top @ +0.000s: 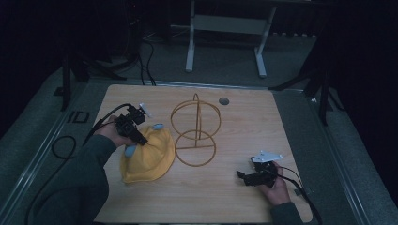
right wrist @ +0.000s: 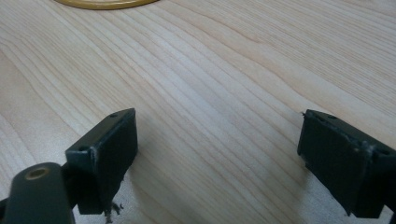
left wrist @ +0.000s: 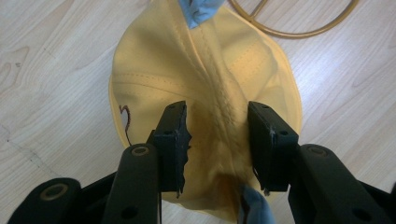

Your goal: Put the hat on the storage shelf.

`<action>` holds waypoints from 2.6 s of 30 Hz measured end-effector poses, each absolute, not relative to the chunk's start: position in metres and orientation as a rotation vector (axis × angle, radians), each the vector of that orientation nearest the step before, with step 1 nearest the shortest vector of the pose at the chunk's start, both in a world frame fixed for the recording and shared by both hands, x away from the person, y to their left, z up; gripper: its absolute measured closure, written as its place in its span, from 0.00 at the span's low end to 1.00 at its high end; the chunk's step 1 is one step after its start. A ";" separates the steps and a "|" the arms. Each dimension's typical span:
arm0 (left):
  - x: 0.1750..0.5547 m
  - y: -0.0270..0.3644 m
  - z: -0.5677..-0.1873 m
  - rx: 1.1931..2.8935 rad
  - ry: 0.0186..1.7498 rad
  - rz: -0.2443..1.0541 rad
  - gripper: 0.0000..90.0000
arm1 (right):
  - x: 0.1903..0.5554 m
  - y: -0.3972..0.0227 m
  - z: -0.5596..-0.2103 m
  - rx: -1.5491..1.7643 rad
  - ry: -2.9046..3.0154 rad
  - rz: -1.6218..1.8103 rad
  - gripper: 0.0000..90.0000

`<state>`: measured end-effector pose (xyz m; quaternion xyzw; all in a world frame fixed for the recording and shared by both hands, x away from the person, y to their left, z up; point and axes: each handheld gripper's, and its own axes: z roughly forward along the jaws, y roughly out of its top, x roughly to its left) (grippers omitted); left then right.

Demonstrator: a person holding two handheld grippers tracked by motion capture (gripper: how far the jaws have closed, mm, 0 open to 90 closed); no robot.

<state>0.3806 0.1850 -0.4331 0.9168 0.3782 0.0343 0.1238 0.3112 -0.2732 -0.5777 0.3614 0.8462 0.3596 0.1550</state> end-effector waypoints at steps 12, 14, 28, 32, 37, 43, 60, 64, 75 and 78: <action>0.388 0.175 -0.443 2.759 1.106 0.097 0.73 | 0.311 -0.273 -0.578 1.036 2.424 1.030 0.13; 0.388 0.174 -0.442 2.777 1.090 0.104 0.78 | 0.311 -0.273 -0.578 1.036 2.424 1.030 0.13; 0.377 0.181 -0.434 2.893 0.980 0.117 0.93 | 0.311 -0.273 -0.578 1.036 2.424 1.030 0.13; 0.374 0.183 -0.427 2.891 0.939 0.110 0.93 | 0.311 -0.273 -0.578 1.036 2.424 1.030 0.13; 0.369 0.184 -0.417 2.879 0.886 0.122 0.93 | 0.311 -0.273 -0.578 1.035 2.424 1.030 0.13; 0.364 0.186 -0.407 2.888 0.822 0.134 0.92 | 0.311 -0.273 -0.578 1.036 2.424 1.031 0.13; 0.349 0.186 -0.399 2.930 0.601 0.122 0.92 | 0.311 -0.273 -0.578 1.035 2.423 1.032 0.13; 0.346 0.187 -0.395 2.910 0.544 0.140 0.92 | 0.311 -0.273 -0.578 1.035 2.423 1.031 0.13; 0.342 0.203 -0.379 2.829 0.534 0.200 0.92 | 0.311 -0.273 -0.578 1.036 2.422 1.032 0.13; 0.341 0.210 -0.374 2.807 0.549 0.218 0.92 | 0.311 -0.273 -0.578 1.036 2.422 1.032 0.13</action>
